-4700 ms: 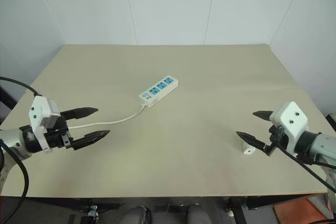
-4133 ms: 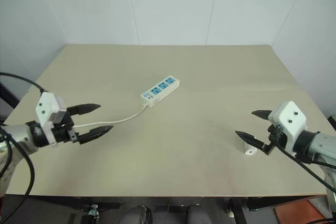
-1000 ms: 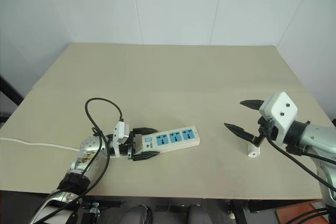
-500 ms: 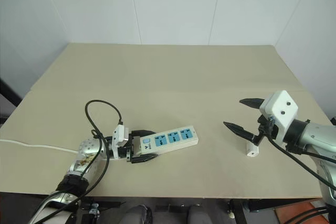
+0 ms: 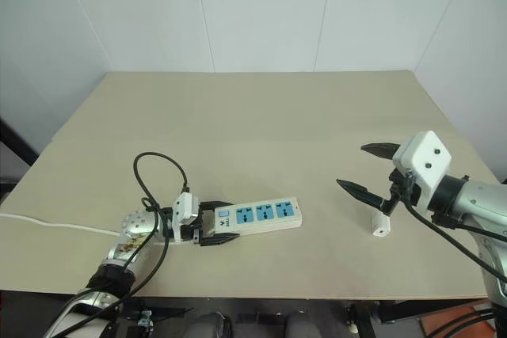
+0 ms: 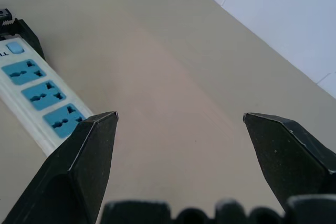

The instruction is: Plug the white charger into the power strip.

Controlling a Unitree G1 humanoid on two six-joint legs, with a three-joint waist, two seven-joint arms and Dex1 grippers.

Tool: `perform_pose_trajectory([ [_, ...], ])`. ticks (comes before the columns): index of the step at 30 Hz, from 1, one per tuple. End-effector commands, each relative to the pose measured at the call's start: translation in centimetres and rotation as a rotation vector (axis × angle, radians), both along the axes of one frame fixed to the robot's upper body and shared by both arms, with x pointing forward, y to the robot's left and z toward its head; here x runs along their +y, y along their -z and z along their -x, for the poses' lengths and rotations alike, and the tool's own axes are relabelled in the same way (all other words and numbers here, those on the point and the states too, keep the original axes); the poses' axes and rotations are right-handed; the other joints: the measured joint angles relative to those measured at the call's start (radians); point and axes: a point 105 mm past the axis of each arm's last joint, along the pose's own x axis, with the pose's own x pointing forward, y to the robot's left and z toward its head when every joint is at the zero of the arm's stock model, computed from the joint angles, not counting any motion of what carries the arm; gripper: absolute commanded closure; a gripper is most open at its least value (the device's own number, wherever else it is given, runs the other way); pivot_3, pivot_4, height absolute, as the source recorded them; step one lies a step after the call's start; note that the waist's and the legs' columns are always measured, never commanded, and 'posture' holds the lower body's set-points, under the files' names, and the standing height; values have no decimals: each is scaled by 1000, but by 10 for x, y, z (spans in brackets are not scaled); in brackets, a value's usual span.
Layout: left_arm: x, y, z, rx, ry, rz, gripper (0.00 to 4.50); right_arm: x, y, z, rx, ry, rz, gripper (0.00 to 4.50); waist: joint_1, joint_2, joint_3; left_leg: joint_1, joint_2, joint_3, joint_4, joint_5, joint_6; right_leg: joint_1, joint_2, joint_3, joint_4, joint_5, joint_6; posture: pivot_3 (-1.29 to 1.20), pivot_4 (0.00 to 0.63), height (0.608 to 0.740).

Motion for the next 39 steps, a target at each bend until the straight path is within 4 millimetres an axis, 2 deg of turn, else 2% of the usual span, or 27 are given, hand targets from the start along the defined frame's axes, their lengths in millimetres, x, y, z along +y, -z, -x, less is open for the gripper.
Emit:
perform_pose_trajectory([
  [1, -4, 23, 15, 116, 30, -15, 1164, 2, -15, 1, -52, -18, 14, 0, 0, 0, 0, 0, 0, 0, 0, 0, 0, 0, 0, 0, 0, 0, 0, 0, 150, 740],
  [6, -7, 15, 16, 84, 78, -24, 1164, 0, -19, -4, -50, -48, 33, 0, 0, 0, 0, 0, 0, 0, 0, 0, 0, 0, 0, 0, 0, 0, 0, 0, 150, 740],
  [11, -12, 8, 17, 53, 177, -56, 1164, -11, -11, -13, -33, -124, 262, 0, 1, 0, 0, -1, 0, 0, 0, 0, 0, -1, 0, 0, -1, 0, 0, 0, 150, 740],
  [18, -20, 8, 15, 46, 227, -80, 1164, -30, 5, -8, -32, -406, 778, 0, 1, -1, 1, -2, -1, 0, 0, 0, 0, -1, -1, 0, -2, 0, 1, 0, 150, 740],
  [20, -21, 10, 15, 53, 222, -80, 1164, -40, 9, -8, -107, -529, 1068, 0, 0, -1, 1, -1, -1, 1, 0, 0, 0, -1, -1, 0, -2, 0, 1, 0, 150, 740],
  [23, -21, 12, 15, 59, 209, -78, 1164, -43, 9, -11, -178, -678, 1284, 0, -4, -1, 1, 0, -1, 1, 0, 0, 0, -1, -1, 0, -1, -1, 1, 0, 150, 740],
  [27, -20, 14, 17, 68, 204, -82, 1164, -48, 19, -14, -178, -808, 1416, 0, -1, -1, 2, 0, -1, 1, 0, 0, 0, 0, -1, 0, -2, 0, 0, 0, 150, 740],
  [29, -20, 15, 17, 69, 202, -84, 1164, -52, 26, -14, -174, -862, 1480, 0, 0, -1, 2, 0, -1, 1, 0, 0, 0, 0, -2, 1, -2, 4, -7, 0, 150, 740],
  [31, -20, 15, 18, 71, 199, -86, 1164, -55, 32, -12, -151, -911, 1526, 0, -1, -1, 2, 0, -2, 1, -1, 0, 0, -1, -2, 1, -1, 4, -7, 0, 150, 740],
  [39, -17, 16, 17, 63, 183, -107, 1164, -51, 46, -16, -127, -983, 1562, 0, -3, -1, 2, 1, -2, 1, -1, 0, 0, -1, -1, 2, 0, 4, -8, 0, 150, 740],
])
